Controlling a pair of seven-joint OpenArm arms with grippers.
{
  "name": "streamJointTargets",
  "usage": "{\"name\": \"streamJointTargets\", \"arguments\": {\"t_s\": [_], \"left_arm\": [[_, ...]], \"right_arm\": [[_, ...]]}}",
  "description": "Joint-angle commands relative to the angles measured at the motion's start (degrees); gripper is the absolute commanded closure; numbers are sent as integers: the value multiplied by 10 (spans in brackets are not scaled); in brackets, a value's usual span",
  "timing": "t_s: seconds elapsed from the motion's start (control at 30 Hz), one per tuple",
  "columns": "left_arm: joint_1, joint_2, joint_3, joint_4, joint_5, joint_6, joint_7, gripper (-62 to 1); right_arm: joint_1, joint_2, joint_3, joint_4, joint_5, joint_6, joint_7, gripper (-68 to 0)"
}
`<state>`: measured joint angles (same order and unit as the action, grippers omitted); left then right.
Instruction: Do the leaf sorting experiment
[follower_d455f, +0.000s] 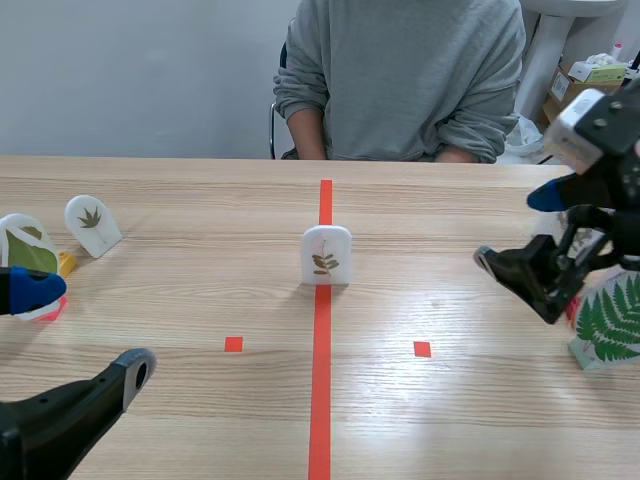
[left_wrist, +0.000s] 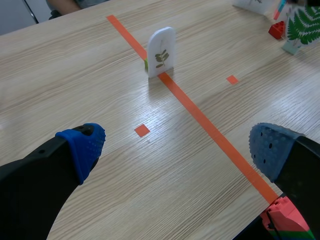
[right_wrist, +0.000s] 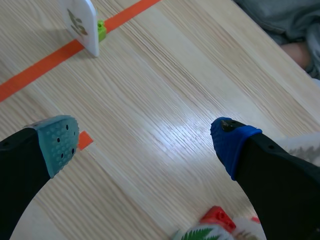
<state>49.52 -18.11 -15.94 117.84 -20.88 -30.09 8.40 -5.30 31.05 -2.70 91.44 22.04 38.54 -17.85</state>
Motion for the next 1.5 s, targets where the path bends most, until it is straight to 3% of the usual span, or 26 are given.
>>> {"name": "streamJointTargets", "arguments": {"t_s": [0.0, 0.13, 0.3, 0.5, 0.67, 0.8, 1.13, 1.47], "left_arm": [[-2, 3, -3, 1, -6, 1, -9, -617], [-2, 3, -3, 1, -6, 1, -9, -617], [-2, 3, -3, 1, -5, 1, -8, -617], [-2, 3, -3, 1, -5, 1, -8, -617], [-2, 3, -3, 1, -5, 1, -8, -617], [-2, 3, -3, 1, -5, 1, -8, -617], [-2, 3, -3, 1, -5, 1, -8, -617], [-2, 3, -3, 1, -5, 1, -8, -617]], "right_arm": [[49, 0, -30, -30, 5, 0, 13, -538], [164, -21, -130, -135, 4, 0, 23, -538], [269, -80, -224, -254, -19, 0, 33, -538], [342, -164, -294, -374, -85, -5, 73, -538], [367, -213, -320, -445, -127, -19, 113, -538], [369, -237, -323, -479, -161, -44, 141, -538], [367, -249, -350, -499, -182, -45, 161, -531], [367, -249, -372, -499, -193, -45, 179, -372]]}}
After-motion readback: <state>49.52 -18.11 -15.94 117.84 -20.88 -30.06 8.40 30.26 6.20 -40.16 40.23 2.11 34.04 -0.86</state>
